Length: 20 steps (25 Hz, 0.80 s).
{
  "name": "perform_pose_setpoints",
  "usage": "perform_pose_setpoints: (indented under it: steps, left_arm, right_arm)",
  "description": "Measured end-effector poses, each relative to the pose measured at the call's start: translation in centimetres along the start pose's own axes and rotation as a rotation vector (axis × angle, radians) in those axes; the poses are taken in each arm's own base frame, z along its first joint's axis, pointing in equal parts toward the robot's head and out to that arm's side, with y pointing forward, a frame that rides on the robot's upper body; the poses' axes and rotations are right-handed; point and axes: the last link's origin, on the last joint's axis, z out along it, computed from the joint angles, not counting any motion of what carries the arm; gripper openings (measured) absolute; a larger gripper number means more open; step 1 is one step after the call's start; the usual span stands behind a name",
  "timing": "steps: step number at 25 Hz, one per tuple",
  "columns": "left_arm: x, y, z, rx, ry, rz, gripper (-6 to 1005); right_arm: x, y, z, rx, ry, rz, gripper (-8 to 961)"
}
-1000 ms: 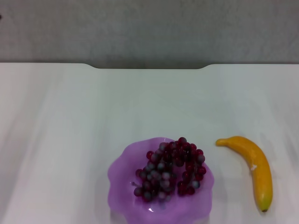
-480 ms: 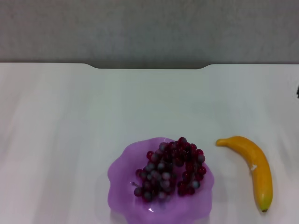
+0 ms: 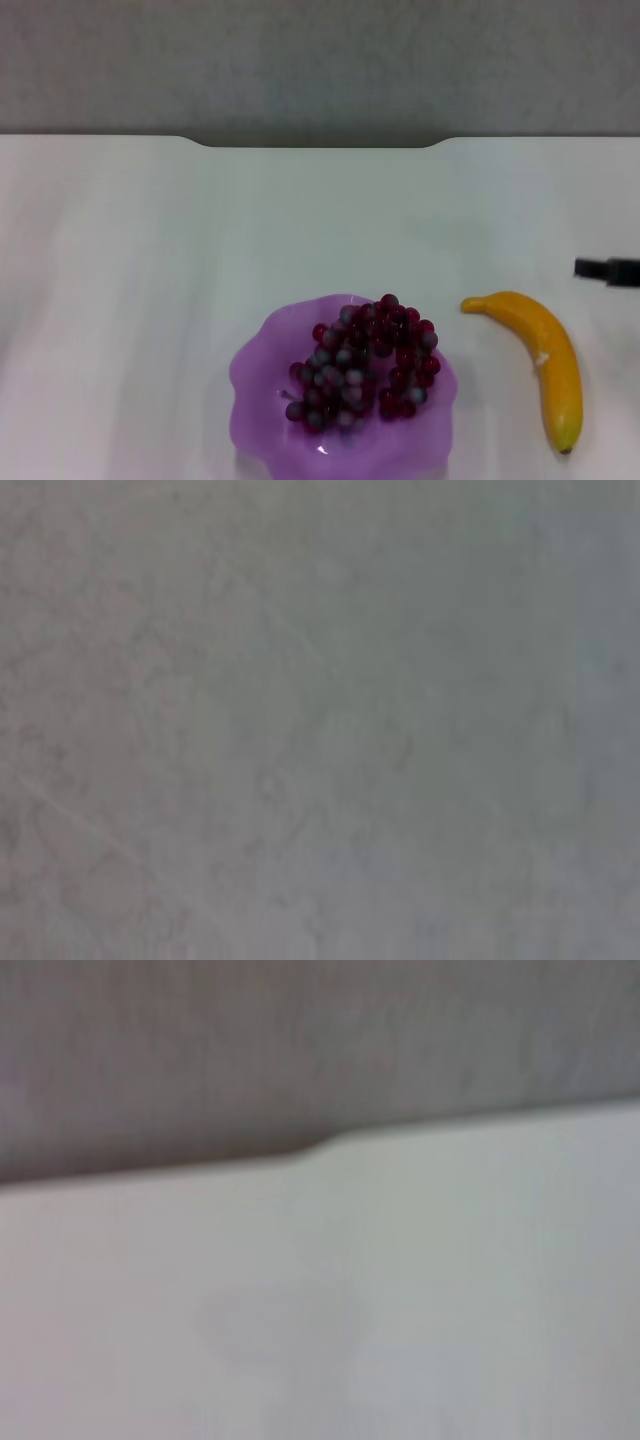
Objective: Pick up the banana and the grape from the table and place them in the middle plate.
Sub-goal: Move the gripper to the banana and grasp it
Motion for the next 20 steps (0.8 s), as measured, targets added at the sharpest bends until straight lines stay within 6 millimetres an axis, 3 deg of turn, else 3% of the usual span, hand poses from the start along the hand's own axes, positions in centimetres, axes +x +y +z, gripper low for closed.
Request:
perform_pose_setpoints:
  steps: [10, 20]
  left_arm:
    - [0.3, 0.6, 0.4, 0.022, -0.021, 0.036, 880]
    - [0.2, 0.9, 0.5, 0.022, -0.031, 0.048, 880]
  right_arm:
    - [0.8, 1.0, 4.0, -0.002, 0.186, -0.075, 566]
    - [0.4, 2.2, 4.9, -0.026, 0.212, -0.14, 566]
